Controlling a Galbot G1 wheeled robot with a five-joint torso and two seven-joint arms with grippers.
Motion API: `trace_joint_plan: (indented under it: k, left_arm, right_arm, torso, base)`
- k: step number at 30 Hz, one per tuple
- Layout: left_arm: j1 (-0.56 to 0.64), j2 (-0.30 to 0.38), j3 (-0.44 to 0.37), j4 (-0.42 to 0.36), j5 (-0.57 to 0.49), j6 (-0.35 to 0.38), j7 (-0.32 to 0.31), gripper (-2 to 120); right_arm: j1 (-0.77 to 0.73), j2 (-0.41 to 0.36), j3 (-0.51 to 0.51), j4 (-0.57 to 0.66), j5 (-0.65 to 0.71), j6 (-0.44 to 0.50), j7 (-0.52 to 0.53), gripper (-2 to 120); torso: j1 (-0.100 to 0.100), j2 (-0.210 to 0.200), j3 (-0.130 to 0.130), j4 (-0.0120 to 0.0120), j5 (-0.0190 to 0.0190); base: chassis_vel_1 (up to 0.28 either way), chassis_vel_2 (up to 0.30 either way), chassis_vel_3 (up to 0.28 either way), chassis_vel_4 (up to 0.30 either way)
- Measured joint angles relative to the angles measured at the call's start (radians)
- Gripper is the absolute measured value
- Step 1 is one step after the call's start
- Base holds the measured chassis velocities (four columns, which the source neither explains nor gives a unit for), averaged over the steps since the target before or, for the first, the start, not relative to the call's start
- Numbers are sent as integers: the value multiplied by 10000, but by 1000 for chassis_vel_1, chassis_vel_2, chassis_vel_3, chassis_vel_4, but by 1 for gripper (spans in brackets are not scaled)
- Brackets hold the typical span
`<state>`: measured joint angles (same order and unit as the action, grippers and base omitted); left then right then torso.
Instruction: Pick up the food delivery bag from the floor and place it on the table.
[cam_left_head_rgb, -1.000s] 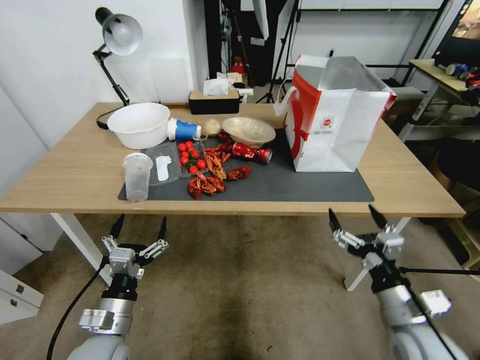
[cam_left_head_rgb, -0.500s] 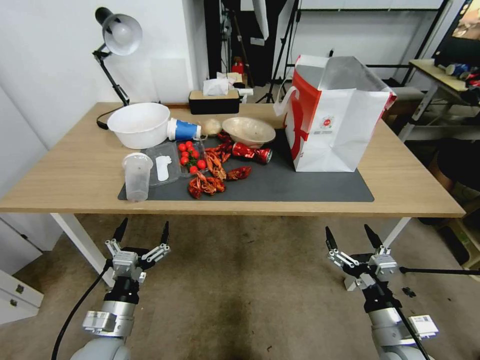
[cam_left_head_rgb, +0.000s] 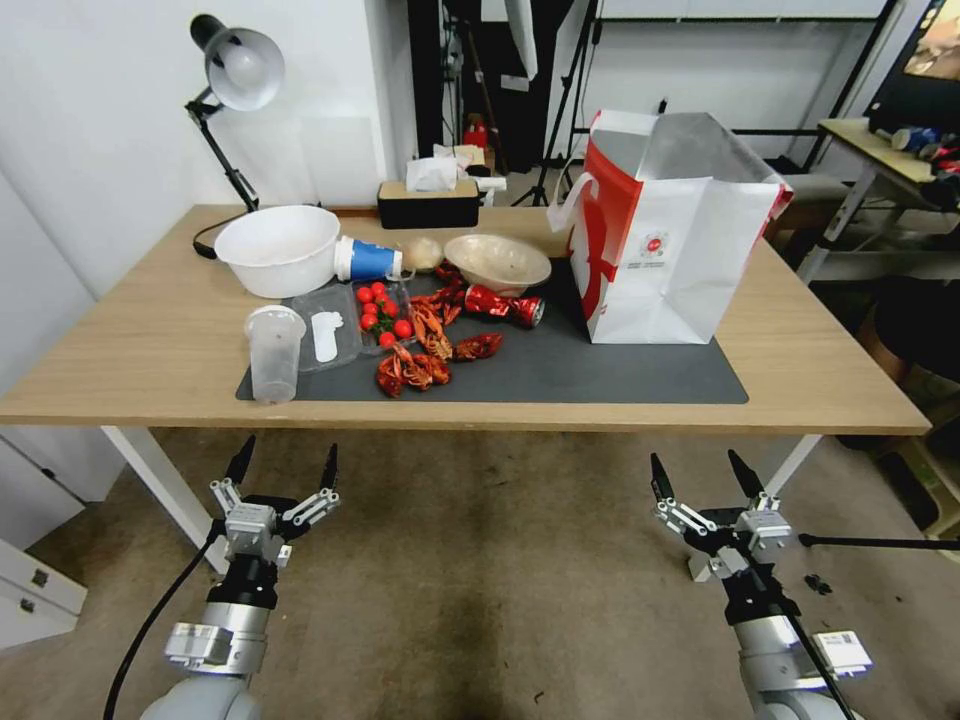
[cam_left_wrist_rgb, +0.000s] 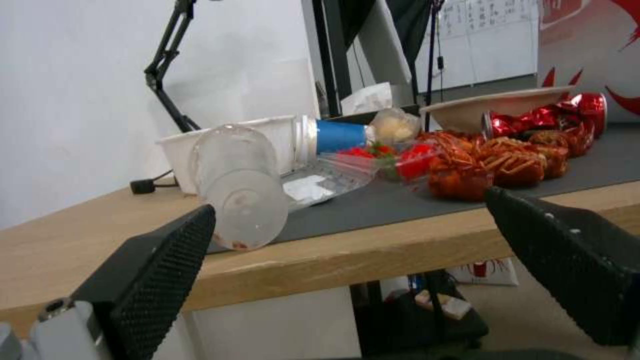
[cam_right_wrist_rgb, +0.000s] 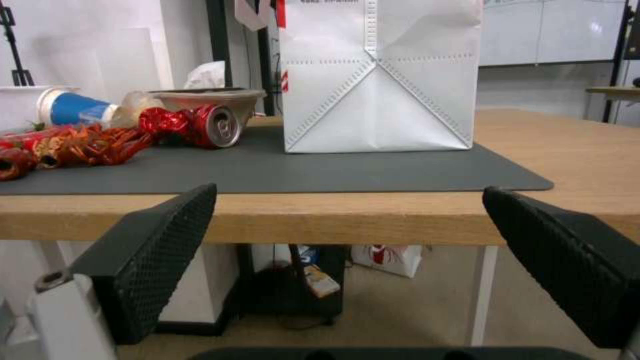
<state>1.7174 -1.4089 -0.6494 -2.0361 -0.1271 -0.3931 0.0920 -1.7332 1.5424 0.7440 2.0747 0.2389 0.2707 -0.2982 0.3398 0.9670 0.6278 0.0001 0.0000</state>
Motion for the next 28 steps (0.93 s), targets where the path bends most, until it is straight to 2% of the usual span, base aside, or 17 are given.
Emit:
trace_joint_plan:
  k: [28]
  left_arm:
    - [0, 0, 1, -1, 0, -1, 0, 100]
  right_arm:
    - [8, -13, 2, 24, 22, -28, 15, 100]
  torso:
    - [0, 0, 0, 0, 0]
  base:
    - [0, 0, 0, 0]
